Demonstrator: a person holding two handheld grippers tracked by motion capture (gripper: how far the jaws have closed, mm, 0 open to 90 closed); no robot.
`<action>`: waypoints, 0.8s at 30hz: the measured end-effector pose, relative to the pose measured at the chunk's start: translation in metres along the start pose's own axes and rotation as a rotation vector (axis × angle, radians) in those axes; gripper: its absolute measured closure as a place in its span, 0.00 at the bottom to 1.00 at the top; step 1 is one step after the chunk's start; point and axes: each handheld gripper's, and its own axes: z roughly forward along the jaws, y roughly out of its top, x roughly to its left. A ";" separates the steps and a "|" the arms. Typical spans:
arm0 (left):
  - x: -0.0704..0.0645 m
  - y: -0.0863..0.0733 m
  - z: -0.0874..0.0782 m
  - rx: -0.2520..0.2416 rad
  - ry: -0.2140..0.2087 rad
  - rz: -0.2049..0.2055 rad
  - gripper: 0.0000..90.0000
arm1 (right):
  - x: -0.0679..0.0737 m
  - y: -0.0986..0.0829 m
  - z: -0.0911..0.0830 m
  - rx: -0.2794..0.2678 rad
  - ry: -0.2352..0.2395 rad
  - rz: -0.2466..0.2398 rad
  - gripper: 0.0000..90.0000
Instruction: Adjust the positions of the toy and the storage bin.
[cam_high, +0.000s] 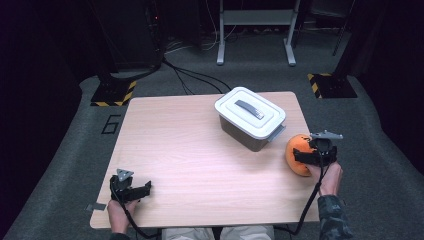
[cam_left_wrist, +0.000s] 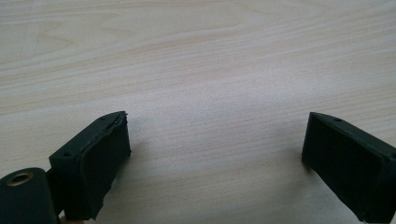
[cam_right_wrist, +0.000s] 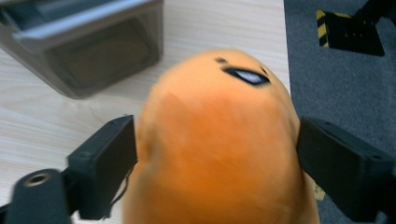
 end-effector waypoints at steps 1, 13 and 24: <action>0.000 0.000 0.000 0.000 0.000 0.000 0.08 | 0.000 0.001 -0.002 -0.003 0.008 -0.010 0.09; 0.000 0.000 0.000 0.000 0.000 0.000 0.08 | 0.029 0.031 -0.015 -0.043 0.089 -0.118 0.01; 0.000 0.000 0.000 0.000 0.000 -0.001 0.08 | 0.050 0.050 -0.008 -0.047 0.146 -0.144 0.00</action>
